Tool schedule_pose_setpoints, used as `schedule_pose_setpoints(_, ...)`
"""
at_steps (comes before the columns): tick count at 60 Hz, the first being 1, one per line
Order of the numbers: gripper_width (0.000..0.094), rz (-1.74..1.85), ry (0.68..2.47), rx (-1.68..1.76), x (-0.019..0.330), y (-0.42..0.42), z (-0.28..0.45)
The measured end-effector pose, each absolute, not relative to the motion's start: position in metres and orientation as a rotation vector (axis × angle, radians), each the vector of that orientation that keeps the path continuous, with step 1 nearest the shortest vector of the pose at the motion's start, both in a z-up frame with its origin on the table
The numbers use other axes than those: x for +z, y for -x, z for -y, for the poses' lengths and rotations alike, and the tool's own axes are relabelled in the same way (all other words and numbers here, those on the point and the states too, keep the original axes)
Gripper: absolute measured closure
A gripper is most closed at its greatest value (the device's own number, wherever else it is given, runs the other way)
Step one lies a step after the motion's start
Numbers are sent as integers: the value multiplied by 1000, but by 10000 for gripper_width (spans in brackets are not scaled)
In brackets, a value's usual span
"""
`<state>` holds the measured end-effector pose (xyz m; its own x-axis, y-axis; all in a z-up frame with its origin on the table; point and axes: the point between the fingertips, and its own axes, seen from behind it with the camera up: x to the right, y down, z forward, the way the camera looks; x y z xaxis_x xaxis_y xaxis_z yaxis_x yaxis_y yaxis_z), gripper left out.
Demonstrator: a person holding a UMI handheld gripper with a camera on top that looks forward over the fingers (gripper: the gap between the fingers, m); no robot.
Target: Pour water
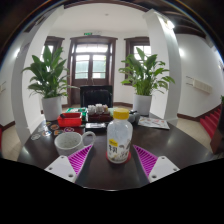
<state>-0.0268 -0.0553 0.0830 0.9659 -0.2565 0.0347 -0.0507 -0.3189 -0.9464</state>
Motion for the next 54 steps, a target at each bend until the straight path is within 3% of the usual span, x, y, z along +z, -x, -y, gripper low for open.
schedule_pose_setpoints(27, 172, -74, 1794, -53, 194, 125, 125)
schedule_pose_setpoints(54, 165, 52, 1779, 45, 213, 184, 140)
